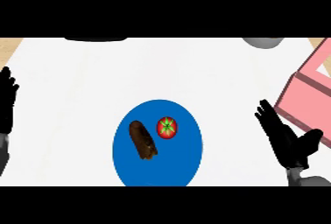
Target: Pick the tomato from the plate and place it in the cardboard box
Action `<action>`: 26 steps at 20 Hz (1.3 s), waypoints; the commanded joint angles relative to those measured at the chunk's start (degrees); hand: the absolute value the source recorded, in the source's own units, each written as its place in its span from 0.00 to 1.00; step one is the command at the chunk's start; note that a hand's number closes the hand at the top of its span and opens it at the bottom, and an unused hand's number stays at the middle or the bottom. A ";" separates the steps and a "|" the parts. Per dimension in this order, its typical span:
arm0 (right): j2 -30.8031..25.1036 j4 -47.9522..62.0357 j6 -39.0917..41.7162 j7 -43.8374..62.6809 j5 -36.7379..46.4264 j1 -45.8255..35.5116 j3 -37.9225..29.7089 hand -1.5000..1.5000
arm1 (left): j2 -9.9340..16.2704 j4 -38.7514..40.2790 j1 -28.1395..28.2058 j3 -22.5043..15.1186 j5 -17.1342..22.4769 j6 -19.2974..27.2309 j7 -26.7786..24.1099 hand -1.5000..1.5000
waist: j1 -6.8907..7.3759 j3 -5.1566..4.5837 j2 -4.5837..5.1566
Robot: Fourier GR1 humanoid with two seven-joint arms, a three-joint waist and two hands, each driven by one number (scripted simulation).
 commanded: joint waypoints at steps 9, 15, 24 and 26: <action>8.71 -4.90 -0.71 -9.73 8.41 -23.26 3.16 0.00 | -9.77 -9.22 2.10 -4.74 11.10 -13.66 -2.17 0.50 | 2.72 0.34 -1.14; 6.84 -1.98 10.38 -25.18 13.80 -26.73 6.19 0.00 | -8.82 -9.69 6.67 -2.87 12.07 -16.17 -3.94 0.50 | 0.66 0.30 -0.88; -11.15 -9.72 18.68 -2.81 30.17 -36.59 15.35 0.00 | -6.95 -14.97 10.23 -1.16 13.58 -16.38 -1.38 0.50 | 0.10 0.09 -1.61; -10.18 -11.85 20.15 3.17 33.29 -39.23 19.00 0.00 | -6.95 -15.81 10.21 -0.85 14.13 -16.85 -1.18 0.50 | 0.13 0.09 -1.64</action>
